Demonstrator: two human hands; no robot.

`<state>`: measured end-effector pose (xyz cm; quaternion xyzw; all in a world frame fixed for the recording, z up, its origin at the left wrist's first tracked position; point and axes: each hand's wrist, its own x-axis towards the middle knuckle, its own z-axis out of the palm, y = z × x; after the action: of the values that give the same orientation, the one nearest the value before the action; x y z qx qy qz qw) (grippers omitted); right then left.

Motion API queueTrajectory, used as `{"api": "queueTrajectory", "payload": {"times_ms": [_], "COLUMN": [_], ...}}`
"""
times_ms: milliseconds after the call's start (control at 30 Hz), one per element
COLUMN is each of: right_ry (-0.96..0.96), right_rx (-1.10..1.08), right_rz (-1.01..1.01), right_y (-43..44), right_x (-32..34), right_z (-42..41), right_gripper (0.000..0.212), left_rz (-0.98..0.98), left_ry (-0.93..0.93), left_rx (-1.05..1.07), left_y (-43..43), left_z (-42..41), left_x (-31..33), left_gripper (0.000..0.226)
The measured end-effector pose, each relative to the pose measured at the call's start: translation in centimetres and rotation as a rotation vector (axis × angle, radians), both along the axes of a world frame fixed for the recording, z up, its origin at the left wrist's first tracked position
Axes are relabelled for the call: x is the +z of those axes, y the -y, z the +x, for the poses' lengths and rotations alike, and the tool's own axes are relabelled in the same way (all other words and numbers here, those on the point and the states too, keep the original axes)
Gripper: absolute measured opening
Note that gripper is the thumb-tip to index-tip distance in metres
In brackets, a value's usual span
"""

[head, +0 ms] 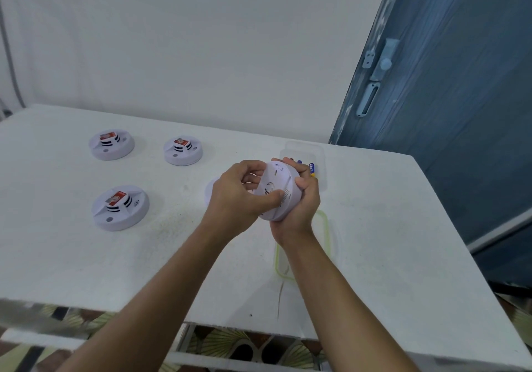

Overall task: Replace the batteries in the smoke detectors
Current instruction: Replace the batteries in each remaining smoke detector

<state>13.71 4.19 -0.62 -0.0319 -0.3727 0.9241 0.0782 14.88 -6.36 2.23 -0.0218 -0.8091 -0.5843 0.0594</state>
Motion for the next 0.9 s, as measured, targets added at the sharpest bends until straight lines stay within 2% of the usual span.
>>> {"api": "queueTrajectory", "payload": {"times_ms": [200,467,633,733,800,900], "right_ry": [0.043,0.170,0.238,0.225,0.218,0.229], "right_rx": [0.031,0.126,0.121,0.120,0.131,0.150], "right_rz": [-0.016,-0.157,-0.276,-0.283,-0.279,-0.262], "right_y": [-0.1,-1.9,-2.6,-2.8,-2.9,-2.9], "right_x": [-0.1,0.2,0.5,0.4,0.4,0.4], "right_z": [-0.1,-0.9,-1.3,-1.4,-1.3,-1.2], "right_gripper": [0.045,0.037,0.042,0.039,0.039,0.040], "left_rz": [-0.079,-0.072,-0.246,-0.293,-0.324,-0.392], "left_ry": [-0.039,-0.071,-0.298,-0.490,-0.546,-0.636], "left_rx": [0.001,-0.133,-0.181,-0.312,-0.371,-0.323], "left_y": [0.0,1.5,2.0,2.2,2.3,2.1], "left_z": [-0.1,-0.8,-0.2,0.3,0.2,-0.2], "left_x": [0.2,0.2,-0.5,-1.2,-1.6,-2.5], "left_gripper": [0.062,0.029,0.046,0.046,0.044,0.042]}}
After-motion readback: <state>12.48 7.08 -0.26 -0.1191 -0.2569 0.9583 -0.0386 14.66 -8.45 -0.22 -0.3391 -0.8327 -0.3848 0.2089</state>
